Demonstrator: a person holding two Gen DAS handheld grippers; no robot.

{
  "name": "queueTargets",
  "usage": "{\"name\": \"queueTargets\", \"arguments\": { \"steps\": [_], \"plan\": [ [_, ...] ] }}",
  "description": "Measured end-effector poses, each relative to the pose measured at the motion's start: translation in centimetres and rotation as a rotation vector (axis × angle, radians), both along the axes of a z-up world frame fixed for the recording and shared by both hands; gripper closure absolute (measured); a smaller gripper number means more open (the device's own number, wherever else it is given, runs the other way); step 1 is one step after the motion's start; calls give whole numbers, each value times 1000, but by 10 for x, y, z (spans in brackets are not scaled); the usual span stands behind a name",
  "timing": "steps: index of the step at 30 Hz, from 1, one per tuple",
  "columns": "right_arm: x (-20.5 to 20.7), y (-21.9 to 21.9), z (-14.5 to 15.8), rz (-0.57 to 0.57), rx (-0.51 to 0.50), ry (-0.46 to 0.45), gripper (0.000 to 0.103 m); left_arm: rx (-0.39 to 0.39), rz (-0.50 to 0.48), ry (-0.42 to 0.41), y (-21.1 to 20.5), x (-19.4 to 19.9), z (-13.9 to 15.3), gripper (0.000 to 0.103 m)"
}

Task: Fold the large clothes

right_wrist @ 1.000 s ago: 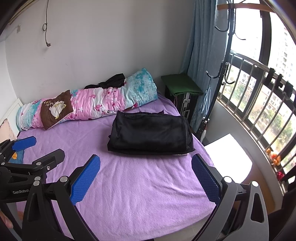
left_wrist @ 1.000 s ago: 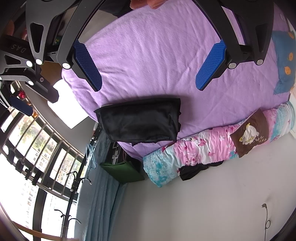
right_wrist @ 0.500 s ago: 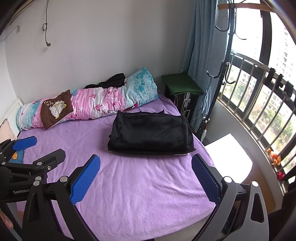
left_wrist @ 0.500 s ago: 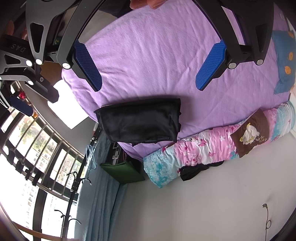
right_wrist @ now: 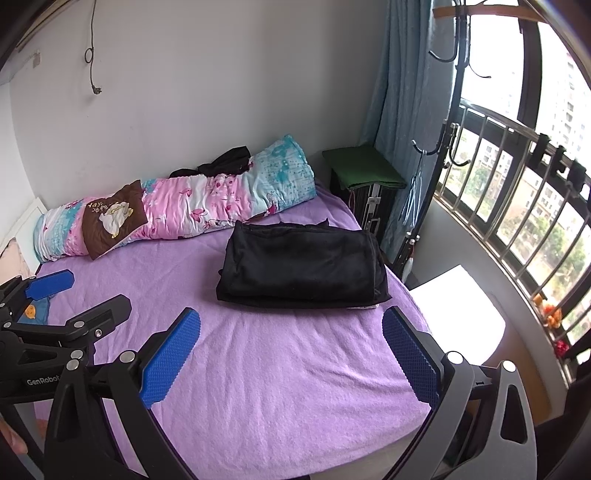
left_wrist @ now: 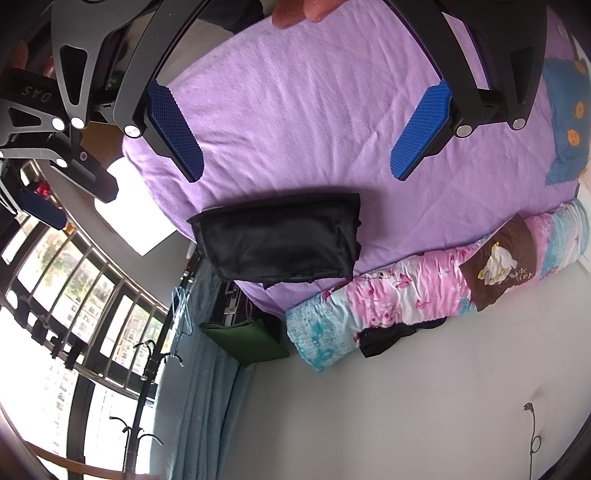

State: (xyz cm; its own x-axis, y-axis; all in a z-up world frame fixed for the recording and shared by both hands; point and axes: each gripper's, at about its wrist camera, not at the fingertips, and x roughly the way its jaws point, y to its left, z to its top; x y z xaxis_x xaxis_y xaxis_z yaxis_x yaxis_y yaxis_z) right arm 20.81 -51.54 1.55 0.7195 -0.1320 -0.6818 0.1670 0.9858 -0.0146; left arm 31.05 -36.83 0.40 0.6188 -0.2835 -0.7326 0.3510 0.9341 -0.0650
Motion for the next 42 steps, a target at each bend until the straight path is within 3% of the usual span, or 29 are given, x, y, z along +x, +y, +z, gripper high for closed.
{"name": "queueTargets", "arguments": {
  "steps": [42],
  "plan": [
    [-5,-5,4,-4,7,3,6,-15,-1,-7,7,-2,1,6]
  ]
}}
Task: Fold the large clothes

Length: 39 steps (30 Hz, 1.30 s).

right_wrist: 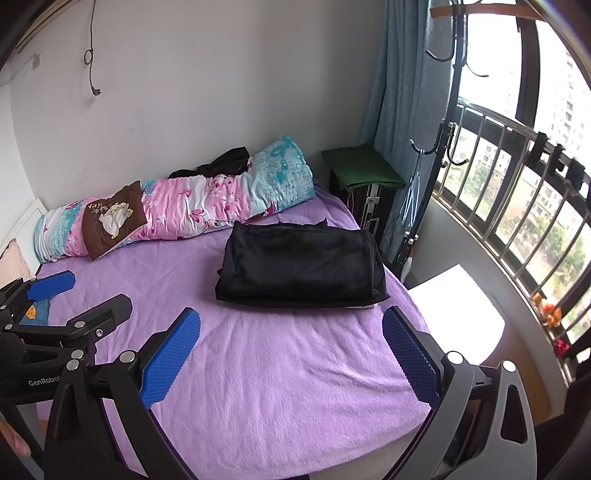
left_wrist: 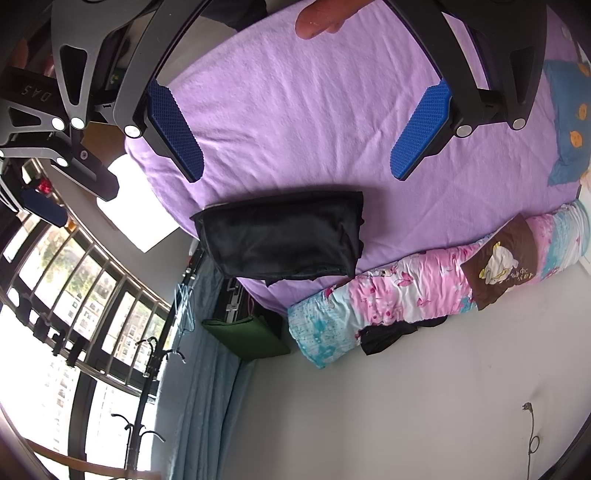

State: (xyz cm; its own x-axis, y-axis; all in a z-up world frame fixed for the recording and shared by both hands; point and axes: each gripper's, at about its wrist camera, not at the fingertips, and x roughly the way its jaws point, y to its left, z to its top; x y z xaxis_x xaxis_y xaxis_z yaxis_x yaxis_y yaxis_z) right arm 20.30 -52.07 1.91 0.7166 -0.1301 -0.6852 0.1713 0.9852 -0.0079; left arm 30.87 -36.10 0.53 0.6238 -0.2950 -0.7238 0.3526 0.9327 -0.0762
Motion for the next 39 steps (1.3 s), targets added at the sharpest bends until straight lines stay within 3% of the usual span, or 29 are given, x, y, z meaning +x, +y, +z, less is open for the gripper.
{"name": "queueTargets", "arguments": {
  "steps": [39],
  "plan": [
    [0,-6,2,0,12,3,6,-1,-14,9,3,-3,-2,6]
  ]
}}
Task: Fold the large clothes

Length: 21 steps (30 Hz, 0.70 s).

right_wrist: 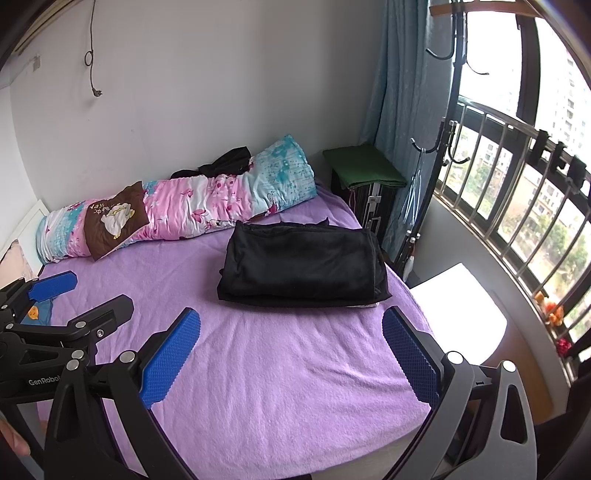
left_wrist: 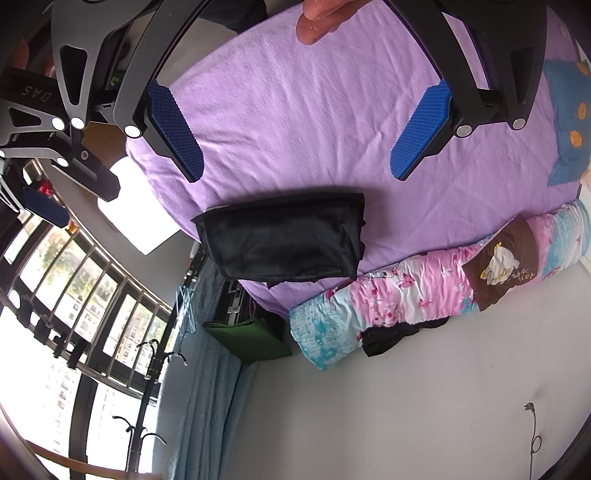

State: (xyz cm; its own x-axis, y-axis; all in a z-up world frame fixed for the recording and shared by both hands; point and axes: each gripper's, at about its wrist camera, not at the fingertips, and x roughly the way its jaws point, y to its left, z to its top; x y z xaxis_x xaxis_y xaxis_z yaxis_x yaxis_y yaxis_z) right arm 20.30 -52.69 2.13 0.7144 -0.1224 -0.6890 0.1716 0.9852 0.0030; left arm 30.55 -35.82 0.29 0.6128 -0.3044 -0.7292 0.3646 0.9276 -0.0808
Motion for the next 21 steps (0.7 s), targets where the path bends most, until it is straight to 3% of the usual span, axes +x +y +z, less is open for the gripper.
{"name": "queueTargets", "arguments": {
  "steps": [21],
  "plan": [
    [0,0,1,0,4,3,6,2,-2,0,0,0,0,6]
  ]
}}
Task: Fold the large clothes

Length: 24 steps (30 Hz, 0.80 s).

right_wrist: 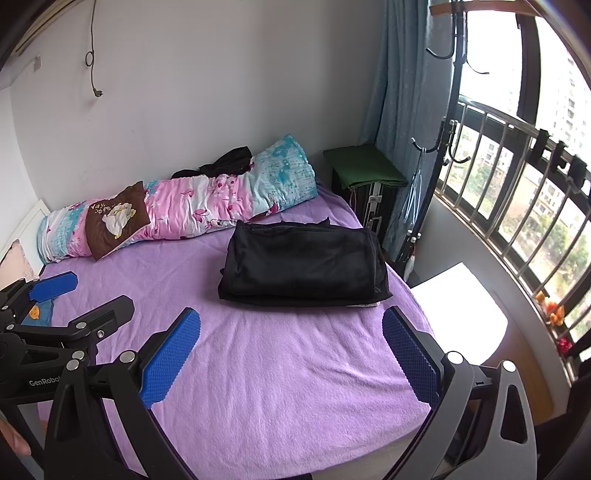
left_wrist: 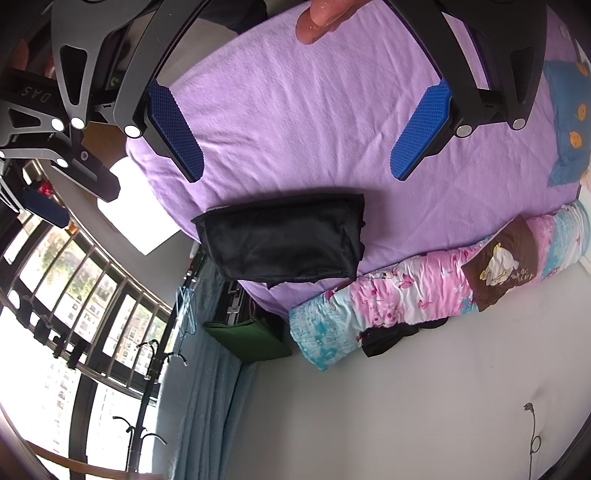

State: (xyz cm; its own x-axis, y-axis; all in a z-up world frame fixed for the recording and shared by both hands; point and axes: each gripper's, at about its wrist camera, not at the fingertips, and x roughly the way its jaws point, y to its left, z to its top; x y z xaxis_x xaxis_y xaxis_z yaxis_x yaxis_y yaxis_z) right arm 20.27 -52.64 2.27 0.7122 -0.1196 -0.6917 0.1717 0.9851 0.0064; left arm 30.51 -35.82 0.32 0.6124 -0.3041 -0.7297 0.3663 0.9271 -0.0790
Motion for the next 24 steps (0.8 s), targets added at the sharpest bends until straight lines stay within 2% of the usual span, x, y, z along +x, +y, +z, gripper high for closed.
{"name": "queueTargets", "arguments": {
  "steps": [24],
  "plan": [
    [2,3,3,1,1,-4,6,2,-1,-14,11,-3,2,6]
  ]
}}
